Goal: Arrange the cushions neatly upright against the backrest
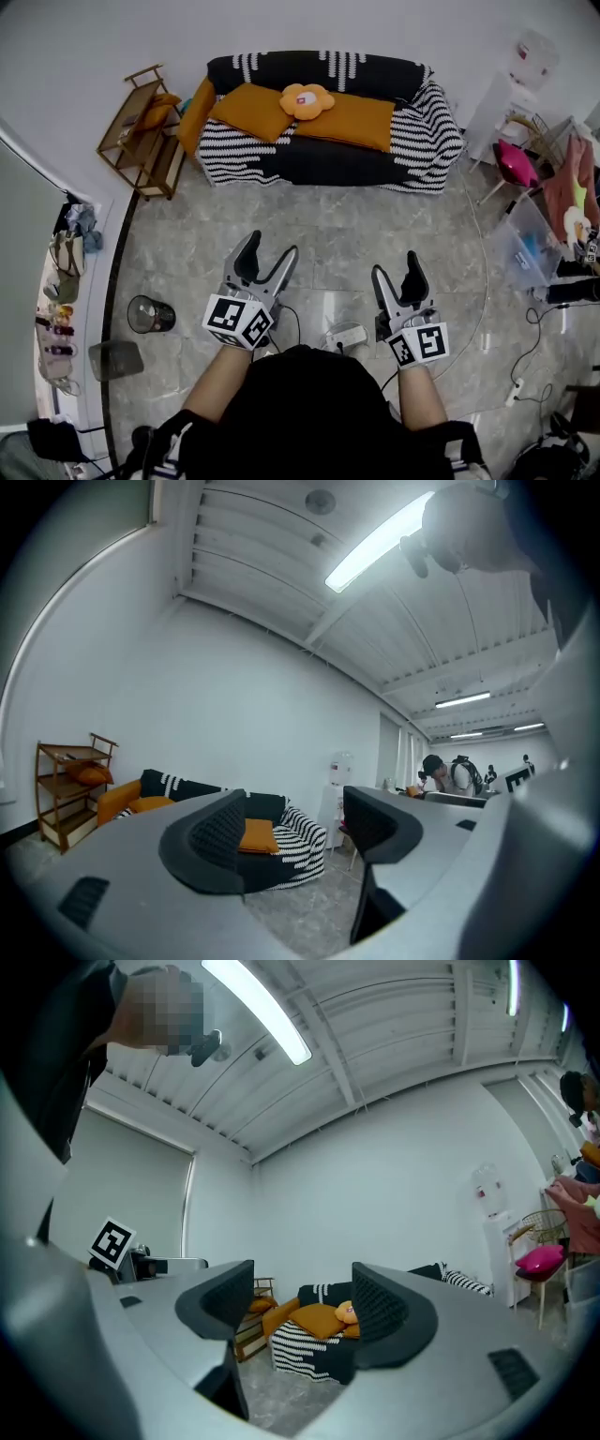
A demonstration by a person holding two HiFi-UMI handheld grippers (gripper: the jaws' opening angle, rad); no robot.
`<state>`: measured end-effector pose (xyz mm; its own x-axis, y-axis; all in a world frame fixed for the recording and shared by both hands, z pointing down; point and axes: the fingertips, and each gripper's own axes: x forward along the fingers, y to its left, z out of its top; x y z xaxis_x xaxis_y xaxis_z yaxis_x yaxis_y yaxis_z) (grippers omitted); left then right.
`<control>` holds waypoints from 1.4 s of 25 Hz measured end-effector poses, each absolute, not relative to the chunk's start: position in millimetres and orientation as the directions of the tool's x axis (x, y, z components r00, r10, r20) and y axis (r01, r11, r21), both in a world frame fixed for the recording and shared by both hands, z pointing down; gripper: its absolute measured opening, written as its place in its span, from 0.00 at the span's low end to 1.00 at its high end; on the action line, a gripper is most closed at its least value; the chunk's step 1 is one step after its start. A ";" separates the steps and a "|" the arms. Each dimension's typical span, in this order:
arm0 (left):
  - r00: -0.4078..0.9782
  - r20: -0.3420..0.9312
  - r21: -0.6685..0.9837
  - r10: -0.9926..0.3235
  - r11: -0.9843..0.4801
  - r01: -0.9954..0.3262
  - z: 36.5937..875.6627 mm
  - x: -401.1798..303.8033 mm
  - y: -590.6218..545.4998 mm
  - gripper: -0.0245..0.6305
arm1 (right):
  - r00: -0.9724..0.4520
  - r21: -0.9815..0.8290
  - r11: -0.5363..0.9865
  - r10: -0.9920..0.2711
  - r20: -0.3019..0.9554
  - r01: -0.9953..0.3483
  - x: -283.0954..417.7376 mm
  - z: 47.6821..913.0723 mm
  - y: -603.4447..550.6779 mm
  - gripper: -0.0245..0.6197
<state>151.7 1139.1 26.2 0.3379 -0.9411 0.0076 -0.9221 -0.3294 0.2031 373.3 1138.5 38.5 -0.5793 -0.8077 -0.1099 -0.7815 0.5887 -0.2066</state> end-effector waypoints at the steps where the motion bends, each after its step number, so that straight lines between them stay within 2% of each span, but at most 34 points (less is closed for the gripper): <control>1: 0.329 0.009 0.204 -0.944 -0.320 -0.925 25.0 156.3 1137.6 0.55 | -0.580 -0.207 0.591 -0.806 -0.114 -0.780 378.9 36.8 1137.5 0.53; 11: 0.213 0.026 0.196 -0.977 -0.204 -0.959 19.5 216.0 1142.6 0.55 | -0.628 -0.229 0.629 -0.773 -0.086 -0.743 469.8 43.9 1120.6 0.53; 16: 0.179 0.035 0.187 -0.983 -0.169 -0.968 16.6 231.0 1148.8 0.55 | -0.664 -0.227 0.659 -0.745 -0.066 -0.717 487.3 50.9 1111.8 0.50; 21: 0.193 0.046 0.190 -0.980 -0.181 -0.965 23.0 225.2 1139.2 0.55 | -0.658 -0.242 0.650 -0.751 -0.059 -0.721 479.1 54.0 1106.3 0.48; 29: 0.325 0.005 0.179 -0.946 -0.319 -0.931 30.5 205.1 1049.8 0.54 | -0.572 -0.220 0.568 -0.819 -0.052 -0.793 452.0 56.8 1056.1 0.46; 35: 0.357 -0.042 0.173 -0.933 -0.359 -0.917 22.1 152.9 968.3 0.53 | -0.539 -0.212 0.538 -0.840 -0.056 -0.816 390.9 45.8 978.8 0.44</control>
